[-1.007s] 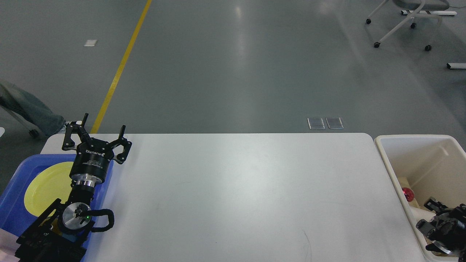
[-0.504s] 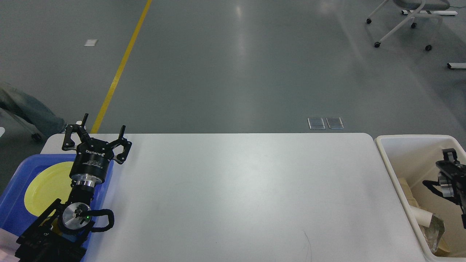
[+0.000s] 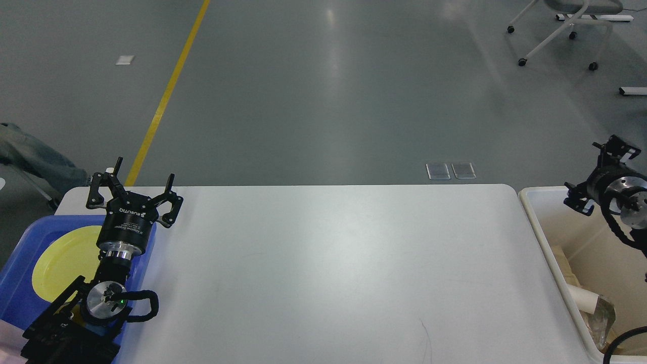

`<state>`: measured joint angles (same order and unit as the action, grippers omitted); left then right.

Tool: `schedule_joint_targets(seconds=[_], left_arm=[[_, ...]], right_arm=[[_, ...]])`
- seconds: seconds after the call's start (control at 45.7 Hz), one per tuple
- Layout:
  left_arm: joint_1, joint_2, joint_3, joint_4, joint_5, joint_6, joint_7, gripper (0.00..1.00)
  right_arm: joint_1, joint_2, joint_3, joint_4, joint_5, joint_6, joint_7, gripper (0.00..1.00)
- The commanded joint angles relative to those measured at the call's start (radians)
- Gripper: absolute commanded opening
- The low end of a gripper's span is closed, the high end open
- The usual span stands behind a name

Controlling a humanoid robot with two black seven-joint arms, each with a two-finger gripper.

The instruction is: Tidy desktop

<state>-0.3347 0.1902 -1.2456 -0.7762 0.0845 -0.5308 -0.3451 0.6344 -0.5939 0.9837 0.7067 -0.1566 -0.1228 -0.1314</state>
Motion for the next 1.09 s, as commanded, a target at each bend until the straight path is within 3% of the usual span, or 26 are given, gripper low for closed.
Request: schedule_joint_targets(seconds=[0.0,0.044,0.066,0.109,0.153,0.307,0.46,1.073], left_arm=[[0.0,0.0,0.002,0.0,0.0,0.0,0.0,0.99],[0.0,0.0,0.0,0.0,0.0,0.0,0.0,0.99],[0.0,0.0,0.0,0.0,0.0,0.0,0.0,0.99],[0.0,0.0,0.0,0.0,0.0,0.0,0.0,0.99],[0.0,0.0,0.002,0.0,0.0,0.0,0.0,0.99],[0.0,0.0,0.002,0.0,0.0,0.0,0.0,0.99],[0.0,0.0,0.002,0.0,0.0,0.0,0.0,0.99],[0.0,0.0,0.002,0.0,0.0,0.0,0.0,0.99]], right_arm=[[-0.133,0.094,0.171,0.022,-0.001,0.117,0.283,1.0],[-0.159,0.127,0.197,0.02,-0.001,0.14,0.418,1.0],[-0.165,0.141,0.205,0.02,-0.001,0.152,0.462,1.0],[-0.174,0.163,0.213,0.013,-0.001,0.182,0.534,1.0],[-0.18,0.178,0.214,0.01,-0.001,0.213,0.568,1.0],[-0.223,0.243,0.213,0.017,-0.027,0.295,0.581,1.0],[-0.229,0.31,0.201,0.017,-0.038,0.299,0.581,1.0],[-0.236,0.315,0.174,0.027,-0.046,0.356,0.581,1.0]])
